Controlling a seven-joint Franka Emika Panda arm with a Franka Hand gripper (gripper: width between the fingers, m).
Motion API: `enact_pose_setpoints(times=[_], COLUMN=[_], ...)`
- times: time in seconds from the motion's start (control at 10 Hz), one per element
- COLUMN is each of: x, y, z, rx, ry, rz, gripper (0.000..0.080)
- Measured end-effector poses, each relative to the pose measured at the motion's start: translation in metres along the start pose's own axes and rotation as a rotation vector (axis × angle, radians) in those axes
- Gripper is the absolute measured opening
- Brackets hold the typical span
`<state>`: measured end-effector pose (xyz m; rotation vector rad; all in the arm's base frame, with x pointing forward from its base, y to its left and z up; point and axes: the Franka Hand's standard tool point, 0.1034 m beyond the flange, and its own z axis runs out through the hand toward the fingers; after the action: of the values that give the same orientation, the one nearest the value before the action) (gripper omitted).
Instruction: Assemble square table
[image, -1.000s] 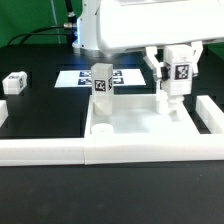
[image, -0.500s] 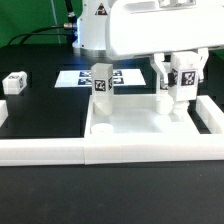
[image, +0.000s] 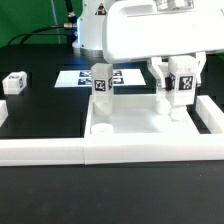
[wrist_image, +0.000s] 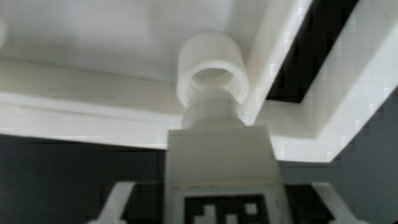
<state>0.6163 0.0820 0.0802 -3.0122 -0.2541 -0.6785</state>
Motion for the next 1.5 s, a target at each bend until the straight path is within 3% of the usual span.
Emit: enact_pose_setpoints(times=[0.8, 1.4, 1.5], x=[-0.013, -0.007, -0.007], y=[-0.003, -0.010, -0.010], z=[0.020, 0.024, 0.024], rx=[0.004, 0.006, 0.006], ry=[-0.025, 0.012, 0.012], rz=[-0.009, -0.022, -0.023], gripper=[0.0287, 0.0287, 0.0364])
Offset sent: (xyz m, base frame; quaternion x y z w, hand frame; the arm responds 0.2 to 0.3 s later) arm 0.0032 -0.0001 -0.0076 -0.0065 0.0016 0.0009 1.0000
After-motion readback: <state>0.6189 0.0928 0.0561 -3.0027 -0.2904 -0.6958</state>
